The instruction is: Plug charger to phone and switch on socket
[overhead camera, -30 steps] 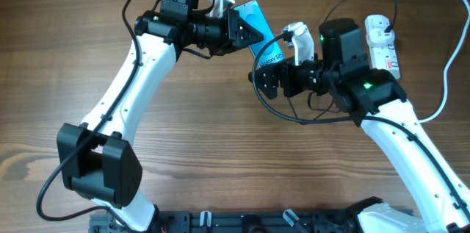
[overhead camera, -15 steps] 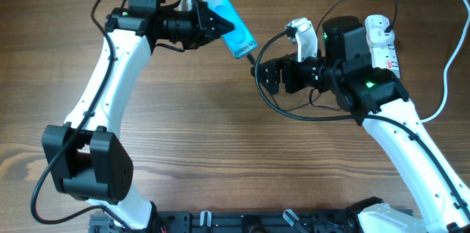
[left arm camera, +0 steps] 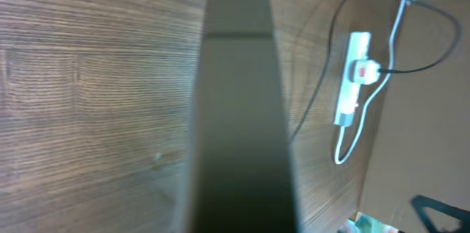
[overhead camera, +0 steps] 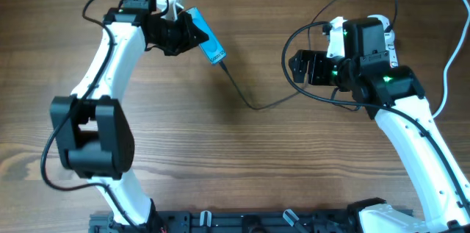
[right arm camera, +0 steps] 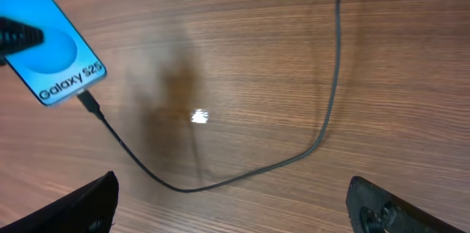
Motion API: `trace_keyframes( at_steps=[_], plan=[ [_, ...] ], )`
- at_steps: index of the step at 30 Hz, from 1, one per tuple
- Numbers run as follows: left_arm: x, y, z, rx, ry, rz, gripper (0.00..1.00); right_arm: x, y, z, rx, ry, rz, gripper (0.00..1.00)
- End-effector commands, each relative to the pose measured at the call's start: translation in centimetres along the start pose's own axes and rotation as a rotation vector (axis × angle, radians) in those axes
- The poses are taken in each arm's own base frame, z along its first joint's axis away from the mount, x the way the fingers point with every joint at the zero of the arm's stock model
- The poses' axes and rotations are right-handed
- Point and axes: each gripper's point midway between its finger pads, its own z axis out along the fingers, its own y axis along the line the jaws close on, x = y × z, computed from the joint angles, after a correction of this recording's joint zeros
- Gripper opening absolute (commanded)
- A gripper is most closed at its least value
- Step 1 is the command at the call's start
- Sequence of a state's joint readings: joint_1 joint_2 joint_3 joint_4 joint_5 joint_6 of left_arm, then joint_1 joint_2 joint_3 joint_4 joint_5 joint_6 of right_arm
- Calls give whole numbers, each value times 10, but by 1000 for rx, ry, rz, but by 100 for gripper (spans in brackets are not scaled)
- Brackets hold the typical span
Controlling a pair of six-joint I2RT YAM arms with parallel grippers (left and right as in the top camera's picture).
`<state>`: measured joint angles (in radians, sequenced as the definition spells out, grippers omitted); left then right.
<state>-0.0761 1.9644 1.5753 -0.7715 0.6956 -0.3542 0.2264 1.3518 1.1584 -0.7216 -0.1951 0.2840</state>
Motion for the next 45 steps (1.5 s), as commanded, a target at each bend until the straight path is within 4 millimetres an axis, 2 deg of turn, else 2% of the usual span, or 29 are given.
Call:
trace_keyframes(
  at_steps=[1, 5, 8, 14, 23, 29, 34, 38, 40, 43, 45],
  plan=[
    [1, 18, 15, -12, 36, 21, 4, -12, -3, -8, 32, -44, 1, 99],
    [2, 37, 34, -33, 67, -7, 4, -12, -3, -8, 32, -44, 1, 100],
    [1, 62, 46, -114, 69, -28, 4, -12, -3, -8, 32, -44, 1, 100],
    [1, 76, 57, -140, 74, -35, 4, -12, -3, -8, 32, -44, 1, 100],
    [24, 106, 75, -177, 117, -74, 4, -12, -3, -8, 32, -44, 1, 100],
    [37, 137, 80, -324, 116, -73, 4, -12, -3, -8, 32, -44, 1, 100],
    [39, 148, 82, -413, 104, -52, 4, -12, -3, -8, 32, -44, 1, 100],
    [44, 148, 89, -469, 103, -9, 4, -12, -3, -8, 32, -44, 1, 100],
    [45, 150, 89, -509, 96, 5, 9, -12, -3, -8, 32, -44, 1, 100],
    [46, 149, 91, -531, 94, 22, 25, -12, -3, -8, 32, -44, 1, 100],
    [46, 149, 91, -531, 94, 22, 30, -12, -3, -8, 32, -44, 1, 100]
  ],
)
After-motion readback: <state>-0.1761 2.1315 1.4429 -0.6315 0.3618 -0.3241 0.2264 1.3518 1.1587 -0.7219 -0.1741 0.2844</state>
